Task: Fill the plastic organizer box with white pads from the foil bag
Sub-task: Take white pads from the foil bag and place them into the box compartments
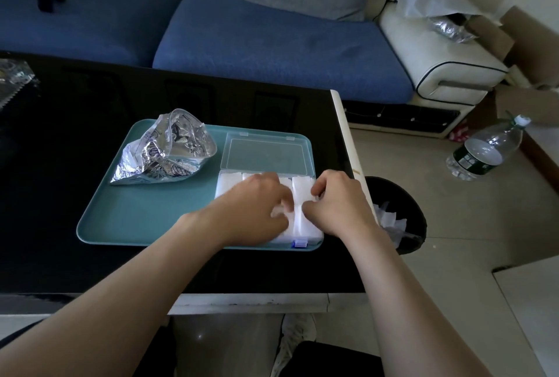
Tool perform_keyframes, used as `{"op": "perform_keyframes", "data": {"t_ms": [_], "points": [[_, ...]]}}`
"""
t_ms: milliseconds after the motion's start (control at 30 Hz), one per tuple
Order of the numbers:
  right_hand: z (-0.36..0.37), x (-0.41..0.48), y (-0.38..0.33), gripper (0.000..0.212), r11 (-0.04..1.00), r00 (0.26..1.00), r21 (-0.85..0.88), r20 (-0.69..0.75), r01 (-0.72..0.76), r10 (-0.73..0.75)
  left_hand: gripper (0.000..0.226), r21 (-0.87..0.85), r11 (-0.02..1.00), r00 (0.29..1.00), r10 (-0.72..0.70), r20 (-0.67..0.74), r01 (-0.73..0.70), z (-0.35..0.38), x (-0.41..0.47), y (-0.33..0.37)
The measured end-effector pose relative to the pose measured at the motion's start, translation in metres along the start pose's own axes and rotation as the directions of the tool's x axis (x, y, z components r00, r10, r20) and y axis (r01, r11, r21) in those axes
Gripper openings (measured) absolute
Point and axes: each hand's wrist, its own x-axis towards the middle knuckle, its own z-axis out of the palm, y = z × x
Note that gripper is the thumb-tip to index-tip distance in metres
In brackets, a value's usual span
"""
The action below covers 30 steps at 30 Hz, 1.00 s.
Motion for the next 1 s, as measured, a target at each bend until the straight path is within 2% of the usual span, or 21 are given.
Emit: {"op": "perform_keyframes", "data": {"t_ms": [67, 133, 200, 267, 333, 433, 533, 600, 633, 700, 833, 933, 1000], "points": [[0.000, -0.003, -0.009, 0.021, 0.999, 1.000, -0.025, 0.009, 0.030, -0.030, 0.024, -0.030, 0.999, 0.977, -0.040, -0.208, 0.035, -0.008, 0.001, -0.010], [0.004, -0.005, -0.016, 0.016, 0.995, 0.999, -0.087, 0.027, 0.043, -0.041, 0.026, 0.077, 0.983, 0.906, -0.123, -0.406, 0.168, -0.016, 0.000, -0.024], [0.006, -0.004, -0.020, 0.016, 0.992, 0.999, -0.115, 0.031, 0.042, -0.038, 0.029, 0.132, 0.934, 0.818, -0.214, -0.534, 0.331, -0.023, -0.003, -0.038], [0.005, -0.003, -0.022, 0.022, 0.990, 0.999, -0.138, 0.023, 0.035, -0.032, 0.030, 0.132, 0.900, 0.766, -0.268, -0.584, 0.415, -0.029, -0.007, -0.052], [0.004, -0.004, -0.023, 0.024, 0.982, 0.999, -0.184, 0.010, 0.040, -0.038, 0.029, 0.129, 0.884, 0.745, -0.290, -0.600, 0.448, -0.032, -0.010, -0.063], [0.006, -0.003, -0.025, 0.017, 0.969, 0.998, -0.245, -0.061, 0.020, -0.036, 0.030, 0.134, 0.901, 0.763, -0.260, -0.592, 0.412, -0.032, -0.011, -0.066], [0.007, -0.002, -0.022, 0.019, 0.969, 0.995, -0.245, -0.101, -0.039, 0.015, 0.027, 0.136, 0.967, 0.845, -0.114, -0.523, 0.215, -0.027, -0.007, -0.055], [0.006, -0.003, -0.020, 0.028, 0.972, 0.998, -0.234, -0.067, -0.026, 0.010, 0.022, 0.058, 0.998, 0.921, 0.007, -0.389, 0.017, -0.020, -0.004, -0.044], [0.006, -0.004, -0.019, 0.032, 0.975, 0.999, -0.221, -0.048, -0.010, 0.000, 0.022, -0.002, 0.999, 0.950, 0.035, -0.309, -0.038, -0.016, -0.004, -0.037], [0.006, -0.006, -0.014, 0.038, 0.978, 0.999, -0.206, -0.016, 0.024, -0.028, 0.024, -0.062, 0.996, 0.982, 0.053, -0.181, -0.065, -0.007, 0.000, -0.025], [0.004, -0.001, -0.001, 0.029, 0.977, 0.997, -0.204, -0.018, 0.067, -0.072, 0.033, 0.027, 0.998, 0.997, 0.057, 0.051, -0.058, 0.008, 0.006, -0.014], [0.003, 0.001, 0.003, 0.009, 0.969, 0.995, -0.229, -0.016, 0.097, -0.103, 0.045, 0.055, 0.998, 0.988, 0.034, 0.153, -0.043, 0.015, 0.008, -0.012], [0.002, 0.001, 0.006, 0.007, 0.962, 0.989, -0.230, 0.010, 0.149, -0.150, 0.048, 0.090, 0.996, 0.984, 0.003, 0.180, -0.020, 0.020, 0.010, -0.012]]}}
